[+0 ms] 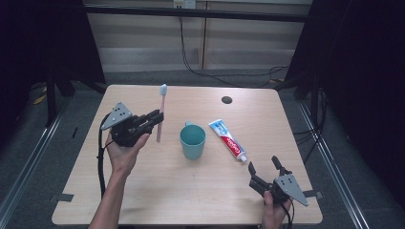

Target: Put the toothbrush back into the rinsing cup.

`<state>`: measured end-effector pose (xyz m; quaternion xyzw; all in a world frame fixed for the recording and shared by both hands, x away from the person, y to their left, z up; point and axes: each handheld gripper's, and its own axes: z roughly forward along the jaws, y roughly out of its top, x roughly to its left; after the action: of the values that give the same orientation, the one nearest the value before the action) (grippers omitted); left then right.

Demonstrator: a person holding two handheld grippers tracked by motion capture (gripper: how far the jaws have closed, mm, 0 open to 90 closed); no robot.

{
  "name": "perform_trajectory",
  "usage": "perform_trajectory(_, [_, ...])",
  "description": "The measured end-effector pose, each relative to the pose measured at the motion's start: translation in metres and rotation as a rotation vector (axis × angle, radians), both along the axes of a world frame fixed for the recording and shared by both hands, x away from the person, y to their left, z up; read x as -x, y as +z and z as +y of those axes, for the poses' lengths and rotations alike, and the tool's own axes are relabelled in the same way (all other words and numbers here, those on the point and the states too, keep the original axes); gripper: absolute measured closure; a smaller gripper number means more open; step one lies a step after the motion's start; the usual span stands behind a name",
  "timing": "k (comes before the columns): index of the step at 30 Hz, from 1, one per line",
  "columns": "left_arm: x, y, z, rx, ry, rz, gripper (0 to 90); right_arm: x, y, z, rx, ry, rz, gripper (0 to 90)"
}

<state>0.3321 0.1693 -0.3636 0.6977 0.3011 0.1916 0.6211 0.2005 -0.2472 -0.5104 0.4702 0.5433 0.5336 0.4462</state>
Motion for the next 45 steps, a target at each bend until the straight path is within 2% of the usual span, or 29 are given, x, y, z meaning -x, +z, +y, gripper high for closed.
perform_trajectory(2, [-0.002, 0.002, -0.003, -0.004, -0.010, -0.003, 78.9, 0.000, 0.000, 0.000, 0.000, 0.002, 0.000, 14.3])
perform_trajectory(5, [-0.004, 0.004, -0.009, 0.027, -0.017, 0.005, 78.9, 0.000, 0.000, 0.000, 0.002, 0.001, 0.002, 14.3])
perform_trajectory(9, [-0.006, 0.007, -0.016, 0.032, -0.044, 0.005, 78.9, 0.000, 0.000, 0.000, -0.001, 0.000, 0.000, 14.3])
perform_trajectory(12, [-0.005, 0.007, -0.020, -0.001, -0.058, 0.003, 78.9, 0.000, 0.000, 0.000, 0.000, -0.001, -0.001, 14.3])
perform_trajectory(18, [-0.007, 0.006, -0.027, 0.014, -0.074, 0.007, 78.8, 0.001, 0.000, 0.000, 0.000, 0.001, -0.002, 14.3])
perform_trajectory(22, [-0.008, 0.008, -0.036, 0.000, -0.085, 0.022, 78.8, 0.001, 0.000, 0.000, 0.000, -0.001, -0.006, 14.3])
perform_trajectory(27, [-0.011, 0.005, -0.045, -0.018, -0.095, 0.021, 78.8, 0.001, 0.000, 0.000, 0.001, 0.005, -0.006, 14.4])
perform_trajectory(30, [-0.014, 0.004, -0.053, -0.003, -0.096, 0.026, 78.8, 0.001, 0.000, -0.001, 0.003, 0.008, -0.006, 14.4])
perform_trajectory(33, [-0.015, 0.004, -0.060, -0.010, -0.105, 0.028, 78.8, 0.001, 0.000, 0.000, 0.002, 0.007, -0.005, 14.4])
perform_trajectory(37, [-0.014, 0.008, -0.073, 0.010, -0.132, 0.030, 78.8, 0.001, 0.000, -0.001, -0.003, 0.009, -0.014, 14.4])
perform_trajectory(40, [-0.016, 0.008, -0.079, 0.010, -0.141, 0.035, 78.8, 0.001, 0.000, -0.001, 0.000, 0.011, -0.008, 14.4])
perform_trajectory(42, [-0.017, 0.006, -0.085, -0.020, -0.136, 0.027, 78.8, 0.001, 0.000, -0.001, -0.003, 0.011, -0.008, 14.4])
perform_trajectory(45, [-0.020, 0.001, -0.090, -0.006, -0.142, 0.040, 78.8, 0.000, 0.000, -0.001, -0.001, 0.009, -0.006, 14.4])
